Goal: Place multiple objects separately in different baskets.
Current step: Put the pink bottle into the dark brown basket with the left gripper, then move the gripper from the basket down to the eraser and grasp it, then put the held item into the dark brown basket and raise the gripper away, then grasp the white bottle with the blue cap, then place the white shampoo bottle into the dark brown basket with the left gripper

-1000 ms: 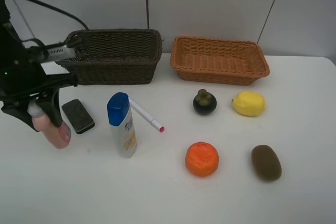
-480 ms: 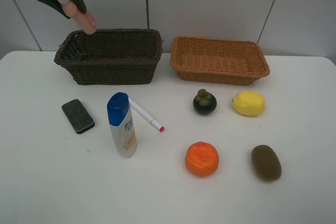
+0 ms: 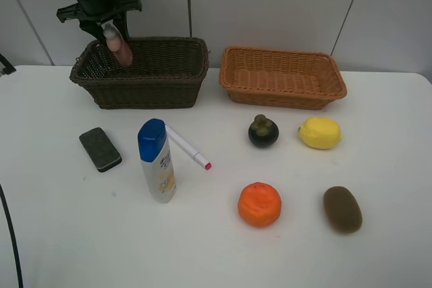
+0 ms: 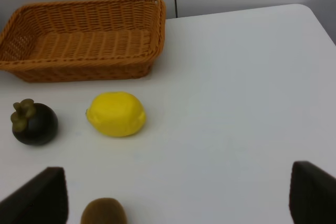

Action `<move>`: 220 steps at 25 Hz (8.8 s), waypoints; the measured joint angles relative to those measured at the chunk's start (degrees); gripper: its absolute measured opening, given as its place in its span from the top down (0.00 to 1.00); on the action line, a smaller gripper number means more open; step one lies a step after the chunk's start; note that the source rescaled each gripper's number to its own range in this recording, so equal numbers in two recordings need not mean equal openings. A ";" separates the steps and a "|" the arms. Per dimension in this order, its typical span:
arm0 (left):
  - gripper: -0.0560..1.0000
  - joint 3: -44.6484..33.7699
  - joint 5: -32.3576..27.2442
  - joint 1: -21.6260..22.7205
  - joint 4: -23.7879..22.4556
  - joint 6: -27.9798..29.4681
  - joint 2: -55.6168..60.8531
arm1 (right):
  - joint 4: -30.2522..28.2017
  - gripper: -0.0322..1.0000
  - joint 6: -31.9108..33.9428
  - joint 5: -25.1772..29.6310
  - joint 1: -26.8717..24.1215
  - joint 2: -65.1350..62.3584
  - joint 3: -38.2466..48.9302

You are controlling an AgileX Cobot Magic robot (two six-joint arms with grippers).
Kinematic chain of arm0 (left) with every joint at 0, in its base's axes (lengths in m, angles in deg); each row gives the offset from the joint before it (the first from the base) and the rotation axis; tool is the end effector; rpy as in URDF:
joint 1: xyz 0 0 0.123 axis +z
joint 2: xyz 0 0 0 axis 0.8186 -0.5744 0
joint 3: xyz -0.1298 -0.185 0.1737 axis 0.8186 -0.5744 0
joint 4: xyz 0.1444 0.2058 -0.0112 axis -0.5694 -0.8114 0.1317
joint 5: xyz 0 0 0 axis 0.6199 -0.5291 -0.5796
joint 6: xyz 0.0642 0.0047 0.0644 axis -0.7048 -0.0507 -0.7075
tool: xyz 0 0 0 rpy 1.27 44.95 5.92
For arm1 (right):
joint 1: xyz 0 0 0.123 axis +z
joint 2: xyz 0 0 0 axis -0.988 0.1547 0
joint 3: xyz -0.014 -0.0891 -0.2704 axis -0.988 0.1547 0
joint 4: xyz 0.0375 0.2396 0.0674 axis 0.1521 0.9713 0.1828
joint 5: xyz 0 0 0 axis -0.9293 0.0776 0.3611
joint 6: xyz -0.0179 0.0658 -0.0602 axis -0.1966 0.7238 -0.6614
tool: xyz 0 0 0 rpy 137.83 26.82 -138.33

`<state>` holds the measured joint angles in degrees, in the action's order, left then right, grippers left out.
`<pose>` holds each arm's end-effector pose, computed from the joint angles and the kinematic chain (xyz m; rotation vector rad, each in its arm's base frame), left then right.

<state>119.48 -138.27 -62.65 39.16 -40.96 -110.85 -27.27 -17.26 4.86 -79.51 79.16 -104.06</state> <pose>0.5221 -0.0757 0.2149 -0.1388 2.7594 -0.1778 -0.0092 -0.0082 0.2845 0.1020 2.0165 -0.0241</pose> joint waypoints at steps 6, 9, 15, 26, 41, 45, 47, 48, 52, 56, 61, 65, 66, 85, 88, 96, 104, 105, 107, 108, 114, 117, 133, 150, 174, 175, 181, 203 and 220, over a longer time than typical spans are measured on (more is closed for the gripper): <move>0.01 1.85 0.00 0.00 0.79 3.72 -0.78 | 0.00 0.00 0.00 0.00 0.00 0.00 0.00; 0.00 2.74 -0.06 0.00 5.11 4.39 0.19 | 0.00 0.00 0.00 0.00 0.00 0.00 0.00; 0.00 -1.03 -0.06 -0.22 10.69 4.47 7.80 | 0.00 0.00 0.00 0.00 0.00 0.00 0.00; 0.00 -47.91 0.09 -1.47 9.67 4.68 44.03 | 0.00 0.00 0.00 0.00 0.00 0.00 0.00; 0.00 -78.36 13.52 -1.47 5.09 14.67 44.62 | 0.00 0.00 0.00 0.00 0.00 0.00 0.00; 0.00 -78.76 18.62 -1.47 5.89 16.77 40.53 | 0.00 0.00 0.00 0.00 0.00 0.00 0.00; 0.00 -78.77 21.22 -1.47 6.56 17.85 38.70 | 0.00 0.00 0.00 0.00 0.00 0.00 0.00; 0.00 -78.77 22.62 -1.47 6.83 18.41 37.66 | 0.00 0.00 0.00 0.00 0.00 0.00 0.00; 0.00 -78.77 27.14 -1.47 7.02 20.82 34.04 | 0.00 0.00 0.00 0.00 0.00 0.00 0.00; 0.00 -78.77 31.26 -1.47 7.02 21.84 31.84 | 0.00 0.00 0.00 0.00 0.00 0.00 0.00; 0.00 -78.77 36.08 -1.47 7.02 22.32 30.47 | 0.00 0.00 0.00 0.00 0.00 0.00 0.00; 0.00 -78.41 37.25 -1.47 7.09 22.64 27.63 | 0.00 0.00 0.00 0.00 0.00 0.00 0.00; 0.00 -78.20 37.42 -1.47 7.37 22.65 26.71 | 0.00 0.00 0.00 0.00 0.00 0.00 0.00; 0.40 -77.36 36.41 -1.47 7.96 22.07 24.58 | 0.00 0.00 0.00 0.00 0.00 0.00 0.00; 0.40 -76.26 32.08 -1.47 10.17 19.42 25.36 | 0.00 0.00 0.00 0.00 0.00 0.00 0.00; 0.40 -60.73 24.47 -1.47 17.01 5.71 36.72 | 0.00 0.00 0.00 0.00 0.00 0.00 0.00; 0.40 -41.30 32.13 -1.47 17.12 -5.46 28.17 | 0.00 0.00 0.00 0.00 0.00 0.00 0.00; 0.40 -39.77 33.65 -1.47 17.12 -7.55 26.37 | 0.00 0.00 0.00 0.00 0.00 0.00 0.00; 0.40 -36.72 35.60 -1.47 17.12 -11.25 21.82 | 0.00 0.00 0.00 0.00 0.00 0.00 0.00; 0.40 -35.57 36.41 -1.47 17.12 -12.86 19.97 | 0.00 0.00 0.00 0.00 0.00 0.00 0.00; 0.02 -31.88 36.09 -1.47 17.12 -14.66 11.76 | 0.00 0.00 0.00 0.00 0.00 0.00 0.00; 0.00 -30.37 34.55 -1.47 17.12 -14.66 11.51 | 0.00 0.00 0.00 0.00 0.00 0.00 0.00; 0.00 -11.82 -0.01 -4.62 13.35 -8.88 14.54 | 0.00 0.00 0.00 0.00 0.00 0.00 0.00; 0.00 -61.84 0.14 -30.87 6.64 -0.08 55.06 | 0.00 0.00 0.00 0.00 0.00 0.00 0.00; 0.00 -66.06 9.03 -38.47 -6.36 15.02 35.47 | 0.00 0.00 0.00 0.00 0.00 0.00 0.00; 0.00 -66.06 9.48 -38.47 -6.36 15.02 34.56 | 0.00 0.00 0.00 0.00 0.00 0.00 0.00; 0.00 -65.81 11.22 -38.47 -5.94 15.13 32.99 | 0.00 0.00 0.00 0.00 0.00 0.00 0.00; 0.64 -51.95 0.19 -36.58 -2.53 12.17 34.72 | 0.00 0.00 0.00 0.00 0.00 0.00 0.00; 0.64 -11.67 3.07 -11.93 -2.94 1.84 11.74 | 0.00 0.00 0.00 0.00 0.00 0.00 0.00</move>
<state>107.81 -135.19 -74.58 36.22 -39.12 -99.11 -27.27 -17.26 4.86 -79.51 79.16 -104.06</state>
